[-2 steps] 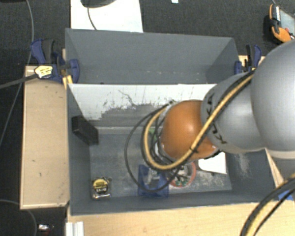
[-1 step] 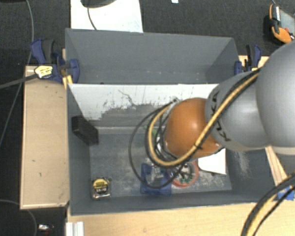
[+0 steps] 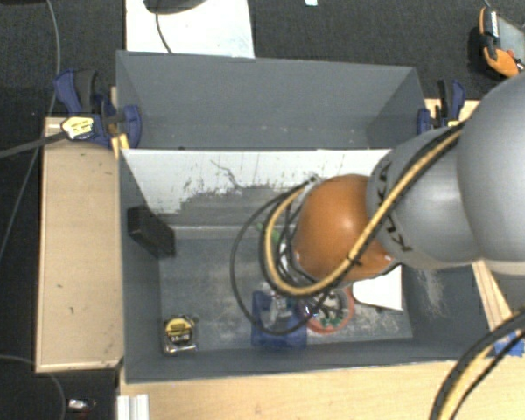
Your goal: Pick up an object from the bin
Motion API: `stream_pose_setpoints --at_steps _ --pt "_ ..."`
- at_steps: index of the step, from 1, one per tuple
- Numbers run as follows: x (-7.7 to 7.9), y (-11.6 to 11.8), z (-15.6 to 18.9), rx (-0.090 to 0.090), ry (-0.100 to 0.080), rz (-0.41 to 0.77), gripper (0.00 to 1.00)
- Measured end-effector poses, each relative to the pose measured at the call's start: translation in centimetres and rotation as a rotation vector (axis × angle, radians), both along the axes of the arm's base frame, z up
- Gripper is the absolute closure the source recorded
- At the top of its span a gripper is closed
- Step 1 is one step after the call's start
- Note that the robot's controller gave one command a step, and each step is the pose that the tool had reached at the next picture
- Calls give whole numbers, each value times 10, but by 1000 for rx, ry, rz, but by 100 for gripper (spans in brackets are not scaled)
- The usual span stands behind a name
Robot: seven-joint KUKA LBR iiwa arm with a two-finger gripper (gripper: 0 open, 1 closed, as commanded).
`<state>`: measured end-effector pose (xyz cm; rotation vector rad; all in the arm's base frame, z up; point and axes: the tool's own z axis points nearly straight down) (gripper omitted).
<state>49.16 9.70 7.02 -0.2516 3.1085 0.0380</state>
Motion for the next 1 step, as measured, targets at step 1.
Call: stream_pose_setpoints --at_steps 1 --pt "20 -10 -1 0 8 35 100"
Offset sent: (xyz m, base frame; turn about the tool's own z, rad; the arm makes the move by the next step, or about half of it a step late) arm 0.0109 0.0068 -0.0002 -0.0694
